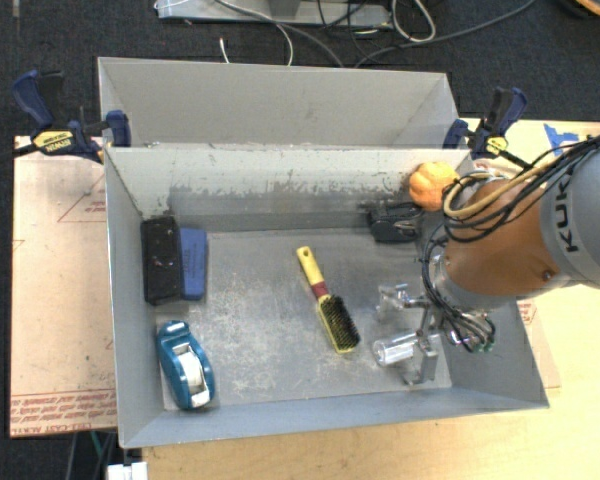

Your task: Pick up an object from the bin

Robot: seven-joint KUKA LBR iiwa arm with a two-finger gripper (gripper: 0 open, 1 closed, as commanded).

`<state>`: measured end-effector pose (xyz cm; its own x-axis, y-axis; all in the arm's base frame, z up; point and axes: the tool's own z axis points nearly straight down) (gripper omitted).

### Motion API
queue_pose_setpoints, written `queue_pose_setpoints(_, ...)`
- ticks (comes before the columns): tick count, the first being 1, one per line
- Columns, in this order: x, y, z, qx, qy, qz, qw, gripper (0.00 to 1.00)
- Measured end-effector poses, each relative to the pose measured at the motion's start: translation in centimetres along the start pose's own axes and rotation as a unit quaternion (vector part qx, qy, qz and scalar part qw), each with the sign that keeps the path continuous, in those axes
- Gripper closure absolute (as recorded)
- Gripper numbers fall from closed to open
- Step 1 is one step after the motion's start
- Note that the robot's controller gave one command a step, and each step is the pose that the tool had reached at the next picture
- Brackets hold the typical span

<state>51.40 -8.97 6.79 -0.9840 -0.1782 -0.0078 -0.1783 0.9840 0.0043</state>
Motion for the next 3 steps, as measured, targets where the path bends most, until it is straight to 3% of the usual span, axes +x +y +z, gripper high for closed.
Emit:
queue_pose_setpoints(1,0.83,0.50,-0.23,0.001,0.0005,-0.063,0.9980,1.00)
queue_pose_setpoints(3,0.84,0.56,-0.94,0.000,0.0009,-0.062,0.9981,1.00)
